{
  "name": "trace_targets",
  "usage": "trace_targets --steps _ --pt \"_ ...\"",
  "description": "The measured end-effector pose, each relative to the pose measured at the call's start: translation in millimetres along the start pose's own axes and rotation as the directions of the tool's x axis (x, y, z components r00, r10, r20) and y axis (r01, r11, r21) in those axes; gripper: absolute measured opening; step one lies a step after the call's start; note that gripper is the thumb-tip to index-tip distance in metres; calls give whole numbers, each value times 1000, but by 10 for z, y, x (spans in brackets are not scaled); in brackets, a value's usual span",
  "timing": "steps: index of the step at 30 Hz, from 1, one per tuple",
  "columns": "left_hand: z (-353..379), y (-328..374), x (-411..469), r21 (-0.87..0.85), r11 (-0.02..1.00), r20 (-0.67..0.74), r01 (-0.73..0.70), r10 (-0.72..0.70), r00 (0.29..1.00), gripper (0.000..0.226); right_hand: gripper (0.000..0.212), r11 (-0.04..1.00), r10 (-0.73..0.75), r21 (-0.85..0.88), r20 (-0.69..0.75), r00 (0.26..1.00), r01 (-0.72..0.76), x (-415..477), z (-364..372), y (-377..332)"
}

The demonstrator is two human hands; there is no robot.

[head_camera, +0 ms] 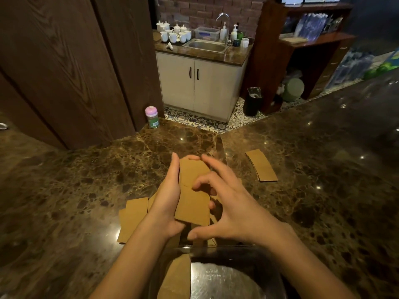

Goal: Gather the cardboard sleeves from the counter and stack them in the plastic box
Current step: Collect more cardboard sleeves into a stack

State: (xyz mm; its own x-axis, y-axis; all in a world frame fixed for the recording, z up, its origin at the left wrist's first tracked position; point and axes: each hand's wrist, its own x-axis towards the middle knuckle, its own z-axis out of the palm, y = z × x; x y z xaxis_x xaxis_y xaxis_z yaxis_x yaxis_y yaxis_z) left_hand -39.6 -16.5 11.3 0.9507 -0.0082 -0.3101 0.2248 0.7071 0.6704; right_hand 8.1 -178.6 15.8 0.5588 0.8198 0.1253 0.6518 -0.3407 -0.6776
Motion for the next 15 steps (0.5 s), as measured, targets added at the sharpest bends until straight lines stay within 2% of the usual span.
trace_targets --steps 4,8,11,13,15 --pt "-35 -54 -19 1 1000 87 -25 25 996 40 84 999 27 -34 -77 997 -30 40 8 80" --pt "-57 -67 42 17 1000 70 -17 15 997 36 84 999 50 18 -15 999 -50 39 17 99" --pt "-64 -90 76 24 999 73 31 -33 997 41 84 998 34 -50 -71 997 -37 71 31 153" --pt "-81 -103 106 24 998 60 64 -65 996 42 90 997 48 -65 -38 998 -50 69 32 176" --pt "-100 -105 153 12 996 24 83 -83 996 42 102 994 105 10 28 994 -105 80 26 200"
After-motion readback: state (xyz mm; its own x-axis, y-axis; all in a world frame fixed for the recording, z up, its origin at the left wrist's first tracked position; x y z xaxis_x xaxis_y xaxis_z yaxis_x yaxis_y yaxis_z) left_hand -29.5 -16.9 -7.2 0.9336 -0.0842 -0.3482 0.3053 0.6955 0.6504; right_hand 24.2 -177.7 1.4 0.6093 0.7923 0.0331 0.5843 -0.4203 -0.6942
